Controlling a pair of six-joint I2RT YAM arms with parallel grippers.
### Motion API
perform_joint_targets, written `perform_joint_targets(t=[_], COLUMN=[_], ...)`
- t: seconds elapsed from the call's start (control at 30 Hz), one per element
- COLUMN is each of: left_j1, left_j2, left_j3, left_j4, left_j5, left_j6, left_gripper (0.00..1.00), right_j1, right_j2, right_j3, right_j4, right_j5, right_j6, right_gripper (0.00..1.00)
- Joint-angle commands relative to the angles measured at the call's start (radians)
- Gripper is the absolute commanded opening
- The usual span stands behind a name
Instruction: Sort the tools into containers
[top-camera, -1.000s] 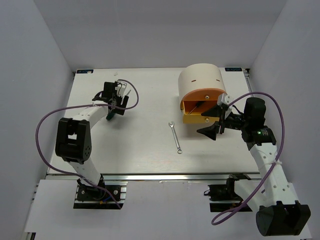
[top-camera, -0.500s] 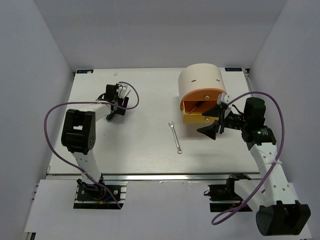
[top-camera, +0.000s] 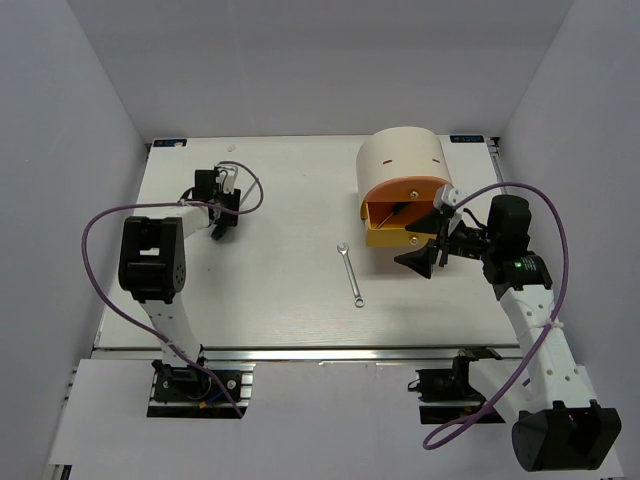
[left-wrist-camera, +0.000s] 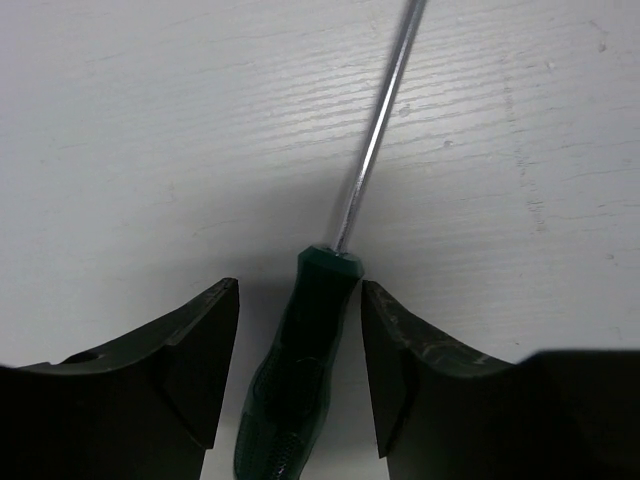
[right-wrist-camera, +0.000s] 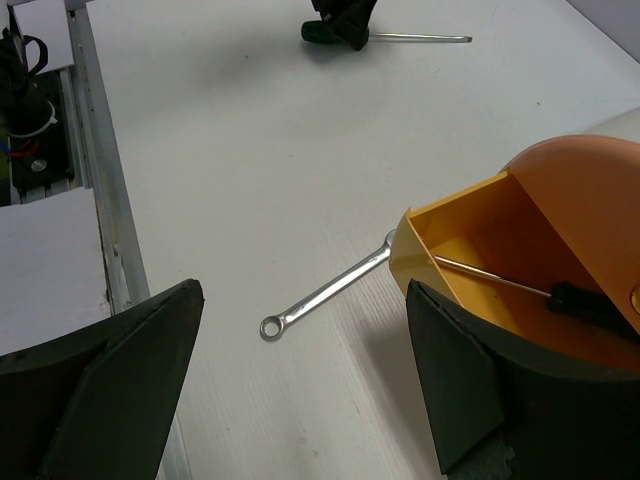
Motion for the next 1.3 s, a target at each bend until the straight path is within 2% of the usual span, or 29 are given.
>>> perform_joint_targets(t=[0.0, 0.13, 0.27, 0.3, 0.5, 0.67, 0.87, 0.97, 1.0, 1.07, 1.1, 1.27], left_j1=[-0.004, -0.004, -0.004, -0.004, -0.006, -0.062, -0.196, -0.242, -0.265, -0.291, -0.308, -0.480], left_j2=[0.014, 0.018, 0.009, 0.005, -0.069, -0.219, -0.444, -0.523, -0.573, -0.620, -0.643, -0.713], left_j3=[-0.020, -0.045, -0.071, -0.079, -0.093, -0.080, -0.062, -0.060, -0.057, -0.045, -0.028, 0.085], left_j4=[0.029, 0.042, 0.048, 0.049, 0.007, -0.082, -0.230, -0.274, -0.302, -0.339, -0.369, -0.472], left_j5=[0.088, 0.127, 0.136, 0.137, 0.162, 0.159, 0.222, 0.242, 0.260, 0.274, 0.283, 0.268], left_j6=[-0.032, -0.048, -0.058, -0.062, -0.107, -0.108, -0.120, -0.184, -0.213, -0.245, -0.271, -0.319], left_gripper=[0.61, 0.54, 0.41, 0.33, 0.01, 0.00, 0.00, 0.00, 0.00, 0.00, 0.00, 0.00], right_j1=[0.002, 0.002, 0.002, 0.002, 0.002, 0.002, 0.002, -0.001, -0.007, -0.027, -0.035, -0.081], right_j2=[0.007, 0.011, 0.010, 0.008, -0.001, -0.036, -0.085, -0.081, -0.081, -0.094, -0.104, -0.134], right_j3=[0.029, 0.035, 0.034, 0.032, 0.025, -0.007, -0.049, -0.028, -0.024, -0.014, -0.012, 0.018], right_j4=[0.007, 0.006, 0.007, 0.007, 0.029, 0.124, 0.271, 0.274, 0.279, 0.301, 0.314, 0.386], right_j5=[0.010, 0.018, 0.016, 0.018, 0.028, 0.106, 0.318, 0.346, 0.360, 0.390, 0.436, 0.542], right_j6=[0.013, 0.013, 0.015, 0.015, 0.027, 0.130, 0.291, 0.314, 0.331, 0.358, 0.374, 0.438], right_gripper=[0.87, 0.87, 0.87, 0.87, 0.87, 0.88, 0.89, 0.76, 0.57, 0.28, 0.01, 0.00])
